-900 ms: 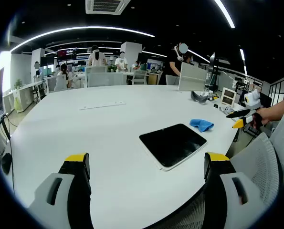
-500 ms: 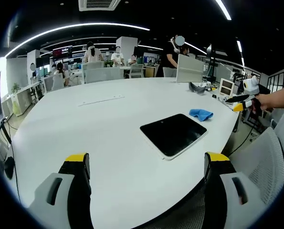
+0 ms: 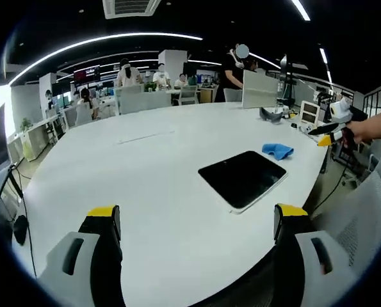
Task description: Wipe the mirror surface with the cleaning cloth until all visible marks leave the cleaned area.
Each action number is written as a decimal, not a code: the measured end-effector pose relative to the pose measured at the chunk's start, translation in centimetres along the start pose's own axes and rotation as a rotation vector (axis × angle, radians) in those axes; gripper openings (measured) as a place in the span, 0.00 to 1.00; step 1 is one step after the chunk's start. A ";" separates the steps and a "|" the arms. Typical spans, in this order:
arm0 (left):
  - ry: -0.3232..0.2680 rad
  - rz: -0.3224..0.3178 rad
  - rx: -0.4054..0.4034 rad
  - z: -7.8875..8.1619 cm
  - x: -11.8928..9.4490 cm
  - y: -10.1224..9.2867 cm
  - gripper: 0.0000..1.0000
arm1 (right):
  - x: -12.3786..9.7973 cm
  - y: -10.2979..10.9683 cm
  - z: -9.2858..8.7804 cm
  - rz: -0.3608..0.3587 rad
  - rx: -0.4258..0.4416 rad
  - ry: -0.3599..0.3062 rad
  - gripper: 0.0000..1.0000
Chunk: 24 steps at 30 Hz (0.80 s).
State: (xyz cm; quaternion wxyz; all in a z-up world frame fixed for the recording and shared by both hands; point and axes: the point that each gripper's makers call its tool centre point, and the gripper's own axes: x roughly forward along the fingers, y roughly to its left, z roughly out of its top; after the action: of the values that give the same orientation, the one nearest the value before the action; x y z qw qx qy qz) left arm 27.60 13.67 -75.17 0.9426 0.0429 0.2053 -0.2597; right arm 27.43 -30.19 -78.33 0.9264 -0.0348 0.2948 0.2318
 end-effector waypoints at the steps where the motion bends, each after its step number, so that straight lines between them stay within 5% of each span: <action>1: 0.006 -0.003 0.003 -0.1 0.1 -0.2 0.99 | 0.0 0.1 0.2 0.002 0.002 -0.008 0.98; 4: 0.028 -0.013 0.019 -0.5 0.3 -0.6 0.99 | 0.0 0.2 0.3 0.005 0.004 -0.010 0.98; 10: -0.021 0.007 0.059 0.4 0.0 -0.4 0.99 | 0.2 0.1 -0.1 0.002 0.003 0.009 0.98; 13: 0.002 0.016 0.000 0.0 0.2 0.3 0.99 | 0.4 0.0 0.6 -0.009 -0.002 -0.004 0.98; 24: 0.000 0.019 -0.001 -0.3 0.4 0.4 0.99 | 1.0 0.1 0.6 -0.005 0.000 -0.012 0.98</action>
State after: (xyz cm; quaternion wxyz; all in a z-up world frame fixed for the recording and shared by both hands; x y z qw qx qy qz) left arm 28.04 13.83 -75.61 0.9452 0.0442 0.2049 -0.2504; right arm 28.42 -29.61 -78.33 0.9287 -0.0340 0.2892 0.2296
